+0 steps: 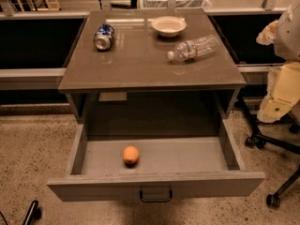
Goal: Pick orange from top drawer and place on counter
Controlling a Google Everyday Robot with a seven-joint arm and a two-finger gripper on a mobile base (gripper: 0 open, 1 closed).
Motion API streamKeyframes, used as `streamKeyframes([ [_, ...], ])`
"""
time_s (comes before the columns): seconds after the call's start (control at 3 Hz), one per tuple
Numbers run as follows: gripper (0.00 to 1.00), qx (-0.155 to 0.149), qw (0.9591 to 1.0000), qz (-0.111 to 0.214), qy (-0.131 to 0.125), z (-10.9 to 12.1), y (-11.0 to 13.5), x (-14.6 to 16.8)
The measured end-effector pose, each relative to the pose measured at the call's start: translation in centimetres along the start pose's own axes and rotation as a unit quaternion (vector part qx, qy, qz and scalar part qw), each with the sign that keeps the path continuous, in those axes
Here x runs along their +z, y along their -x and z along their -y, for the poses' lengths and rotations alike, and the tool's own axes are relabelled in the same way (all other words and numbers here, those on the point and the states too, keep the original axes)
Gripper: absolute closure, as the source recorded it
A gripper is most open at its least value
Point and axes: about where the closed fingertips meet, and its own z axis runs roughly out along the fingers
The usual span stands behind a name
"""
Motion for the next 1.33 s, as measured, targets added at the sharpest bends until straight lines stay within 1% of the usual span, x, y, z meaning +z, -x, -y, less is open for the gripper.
streamKeyframes([
  [0.67,0.00,0.000,1.0000,0.001,0.000,0.0,0.1,0.0],
  [1.0,0.00,-0.006,0.9977,0.061,0.030,-2.3,3.6,3.5],
  [1.33,0.00,-0.053,0.9813,0.158,0.096,-7.5,10.5,10.7],
])
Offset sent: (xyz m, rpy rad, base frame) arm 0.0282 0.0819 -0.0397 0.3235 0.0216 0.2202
